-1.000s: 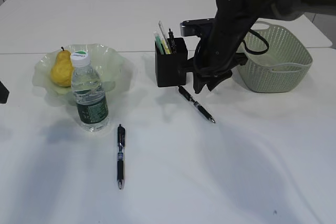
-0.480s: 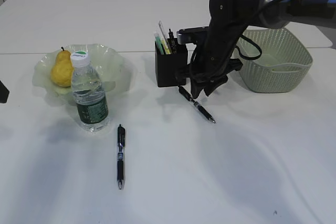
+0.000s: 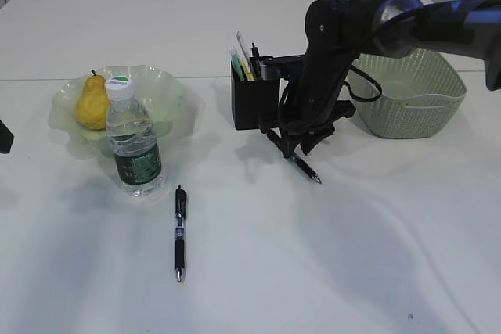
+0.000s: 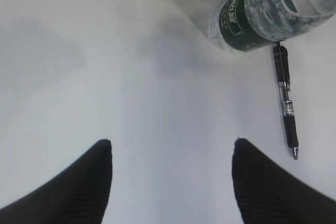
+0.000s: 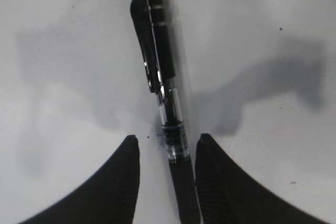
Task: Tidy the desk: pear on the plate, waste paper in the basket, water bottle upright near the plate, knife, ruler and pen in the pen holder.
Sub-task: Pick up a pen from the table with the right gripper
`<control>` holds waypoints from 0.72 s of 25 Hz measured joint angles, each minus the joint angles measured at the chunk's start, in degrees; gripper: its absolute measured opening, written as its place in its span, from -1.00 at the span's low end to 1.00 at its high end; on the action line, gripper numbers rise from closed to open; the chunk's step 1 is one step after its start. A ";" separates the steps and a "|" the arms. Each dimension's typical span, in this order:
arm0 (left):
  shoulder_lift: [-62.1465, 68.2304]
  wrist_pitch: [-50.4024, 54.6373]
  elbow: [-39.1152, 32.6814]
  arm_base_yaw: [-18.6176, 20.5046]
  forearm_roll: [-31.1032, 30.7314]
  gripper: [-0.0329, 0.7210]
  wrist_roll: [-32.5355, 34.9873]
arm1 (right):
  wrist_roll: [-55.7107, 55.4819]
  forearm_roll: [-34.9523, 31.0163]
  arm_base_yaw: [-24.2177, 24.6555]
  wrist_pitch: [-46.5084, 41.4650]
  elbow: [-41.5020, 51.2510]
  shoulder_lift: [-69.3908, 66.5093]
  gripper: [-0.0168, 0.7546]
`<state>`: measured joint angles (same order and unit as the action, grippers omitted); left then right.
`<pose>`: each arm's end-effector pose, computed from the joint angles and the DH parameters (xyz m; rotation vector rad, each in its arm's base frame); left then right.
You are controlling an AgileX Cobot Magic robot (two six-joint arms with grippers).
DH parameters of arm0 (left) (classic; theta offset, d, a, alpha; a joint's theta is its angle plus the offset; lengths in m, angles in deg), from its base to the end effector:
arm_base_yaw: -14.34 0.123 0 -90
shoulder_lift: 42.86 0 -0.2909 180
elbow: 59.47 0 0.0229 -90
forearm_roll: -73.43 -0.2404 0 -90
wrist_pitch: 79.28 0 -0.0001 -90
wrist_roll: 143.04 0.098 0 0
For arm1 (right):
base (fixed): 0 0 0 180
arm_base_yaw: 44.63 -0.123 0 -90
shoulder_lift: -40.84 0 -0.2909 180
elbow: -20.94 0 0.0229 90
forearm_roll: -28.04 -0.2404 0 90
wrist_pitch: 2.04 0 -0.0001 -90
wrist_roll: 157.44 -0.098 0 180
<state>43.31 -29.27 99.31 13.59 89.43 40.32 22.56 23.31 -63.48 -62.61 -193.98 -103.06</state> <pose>0.2550 -0.0241 0.2755 -0.0895 2.7242 -0.3294 0.4592 0.1642 0.1417 -0.4365 2.9379 0.1553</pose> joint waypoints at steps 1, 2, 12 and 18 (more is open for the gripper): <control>0.00 0.00 0.00 0.00 0.00 0.43 0.00 | 0.00 0.00 0.00 0.22 0.00 -0.12 -0.25; 0.00 0.00 0.00 0.00 0.00 0.43 0.00 | 0.00 0.00 0.00 0.33 0.00 -0.12 -0.25; 0.00 -0.10 0.00 0.00 0.00 0.43 0.00 | 0.00 -0.04 0.00 1.03 -0.13 -0.93 -0.28; 0.00 -0.10 0.00 0.00 0.00 0.43 0.00 | 0.00 -0.14 0.00 1.21 -0.13 -1.33 -0.29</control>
<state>43.31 -29.37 99.31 13.59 89.43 40.32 22.56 23.17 -63.48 -61.40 -194.11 -104.39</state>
